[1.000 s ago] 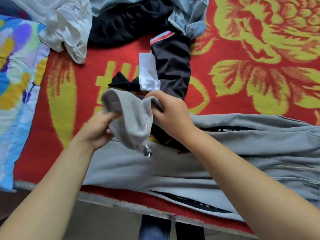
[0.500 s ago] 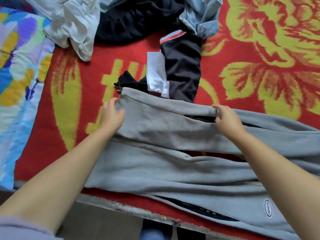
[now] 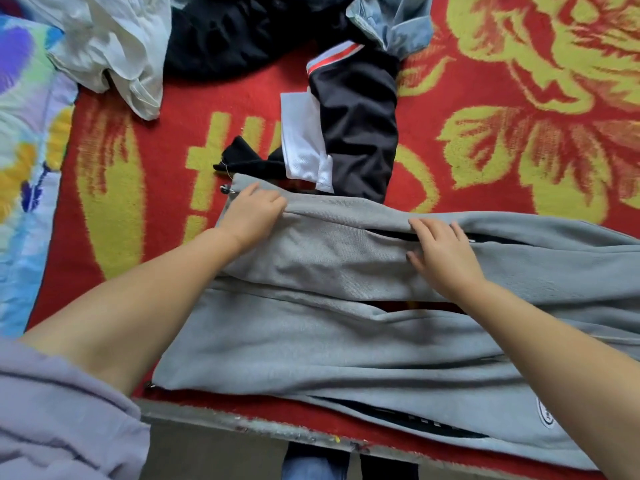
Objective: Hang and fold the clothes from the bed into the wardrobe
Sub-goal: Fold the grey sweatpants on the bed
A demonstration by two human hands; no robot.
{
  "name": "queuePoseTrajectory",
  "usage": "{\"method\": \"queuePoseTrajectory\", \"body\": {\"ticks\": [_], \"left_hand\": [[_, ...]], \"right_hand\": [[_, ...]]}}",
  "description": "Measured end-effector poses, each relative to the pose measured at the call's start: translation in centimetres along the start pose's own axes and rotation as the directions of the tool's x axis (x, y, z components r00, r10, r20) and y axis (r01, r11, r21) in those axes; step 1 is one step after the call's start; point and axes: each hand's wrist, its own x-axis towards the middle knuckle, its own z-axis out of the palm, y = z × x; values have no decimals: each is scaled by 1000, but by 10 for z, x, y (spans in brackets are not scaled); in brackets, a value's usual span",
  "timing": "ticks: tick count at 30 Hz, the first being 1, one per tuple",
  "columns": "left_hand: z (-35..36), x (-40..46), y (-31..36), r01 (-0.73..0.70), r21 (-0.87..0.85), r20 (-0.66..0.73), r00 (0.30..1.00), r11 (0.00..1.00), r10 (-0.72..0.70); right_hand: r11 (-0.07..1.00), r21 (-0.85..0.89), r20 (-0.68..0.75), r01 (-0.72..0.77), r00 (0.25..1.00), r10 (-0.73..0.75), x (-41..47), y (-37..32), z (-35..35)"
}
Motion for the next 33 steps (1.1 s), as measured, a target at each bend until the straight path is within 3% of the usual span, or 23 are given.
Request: {"method": "queuePoseTrajectory", "body": {"ticks": [2,6,11,14,18,23,25,29,33], "left_hand": [[-8,-5,-3,-35,8,10,999,999,35],[-11,-9,-10,49,5,135,990,999,-49],[5,10,5,117,60,281,951,991,-129],[7,17,15,196,49,188,961,979,-202],[-10,3,7,92,-29,90,992,995,-89],[-65,-12,-5,37,-155,-25,999,987,-41],[-84,-18,-4,4,-153,-117,993,988,-22],[-110,-23,2,12,-98,-196,980,995,-31],[-122,-30,3,-71,-35,-273,960,997,59]], "right_hand": [[1000,-19,12,0,1000,0,-2,2,-2],[997,-75,62,-22,998,26,8,0,-8],[941,286,-111,-179,970,218,11,4,-37],[965,250,-159,-76,980,118,-1,9,-50],[983,176,-100,50,994,-33,-16,17,-54],[952,301,27,-55,998,49,-12,16,-47],[960,279,-43,-15,999,28,-12,6,-46],[990,113,-355,84,934,-38,-11,-10,-44],[998,62,-314,-29,948,47,-4,-13,-40]]}}
